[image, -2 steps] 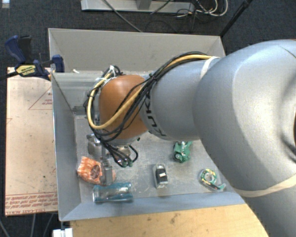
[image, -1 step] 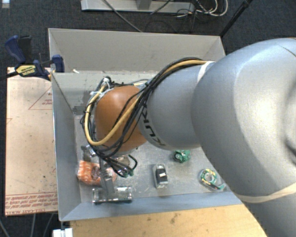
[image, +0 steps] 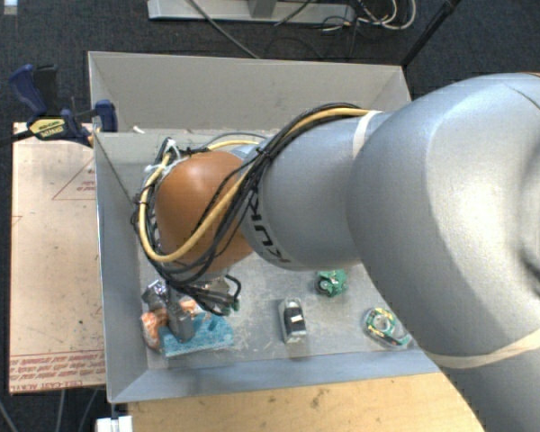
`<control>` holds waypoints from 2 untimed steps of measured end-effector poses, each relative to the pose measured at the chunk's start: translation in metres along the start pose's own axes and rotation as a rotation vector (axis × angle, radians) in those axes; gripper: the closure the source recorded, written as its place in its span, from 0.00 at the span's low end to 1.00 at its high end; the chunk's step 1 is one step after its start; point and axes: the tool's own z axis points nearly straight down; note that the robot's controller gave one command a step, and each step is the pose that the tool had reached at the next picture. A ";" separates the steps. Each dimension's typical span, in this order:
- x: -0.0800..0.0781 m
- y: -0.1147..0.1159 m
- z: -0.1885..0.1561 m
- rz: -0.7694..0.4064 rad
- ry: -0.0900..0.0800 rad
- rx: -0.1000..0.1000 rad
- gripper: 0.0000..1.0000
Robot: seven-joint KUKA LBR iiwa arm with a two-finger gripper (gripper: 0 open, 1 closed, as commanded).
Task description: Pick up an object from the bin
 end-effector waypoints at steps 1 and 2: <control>0.000 0.000 0.000 0.001 -0.001 -0.001 1.00; 0.024 0.004 -0.002 -0.020 -0.021 0.003 1.00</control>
Offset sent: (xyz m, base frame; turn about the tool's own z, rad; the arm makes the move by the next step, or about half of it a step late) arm -0.0289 -0.0145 -0.0019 -0.0267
